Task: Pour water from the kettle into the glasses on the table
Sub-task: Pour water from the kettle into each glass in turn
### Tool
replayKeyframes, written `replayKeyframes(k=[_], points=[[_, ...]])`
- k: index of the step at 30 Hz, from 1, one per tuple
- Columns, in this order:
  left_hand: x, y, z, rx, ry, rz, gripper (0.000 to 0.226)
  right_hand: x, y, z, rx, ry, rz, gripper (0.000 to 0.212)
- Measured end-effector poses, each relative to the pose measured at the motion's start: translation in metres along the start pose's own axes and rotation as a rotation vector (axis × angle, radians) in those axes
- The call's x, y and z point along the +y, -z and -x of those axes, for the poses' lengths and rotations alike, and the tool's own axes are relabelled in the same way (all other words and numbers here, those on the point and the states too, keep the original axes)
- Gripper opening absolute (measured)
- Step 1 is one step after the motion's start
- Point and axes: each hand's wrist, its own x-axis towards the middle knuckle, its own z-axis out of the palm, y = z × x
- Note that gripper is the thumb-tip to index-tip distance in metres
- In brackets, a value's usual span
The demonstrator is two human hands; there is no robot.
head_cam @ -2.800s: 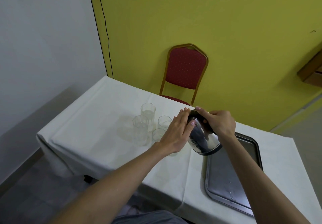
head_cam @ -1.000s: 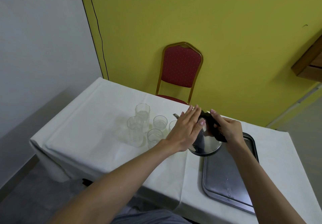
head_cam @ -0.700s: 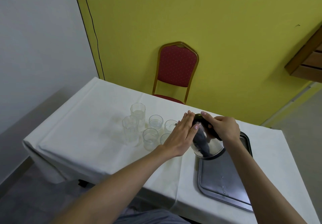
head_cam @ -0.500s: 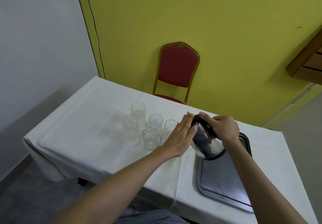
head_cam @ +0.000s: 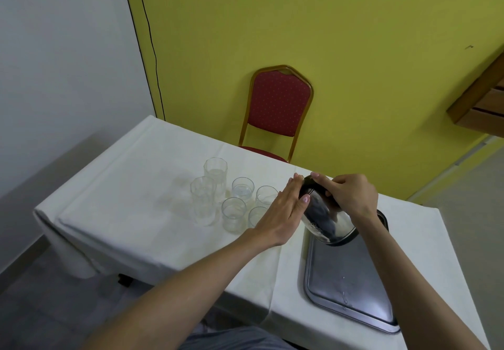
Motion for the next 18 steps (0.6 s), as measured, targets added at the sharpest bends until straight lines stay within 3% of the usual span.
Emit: replayKeyframes(k=[18], points=[[0.0044, -0.0018, -0.0030, 0.006, -0.013, 0.004, 0.063, 0.0002, 0.0057, 0.0014, 0.019, -0.019, -0.002, 0.066]])
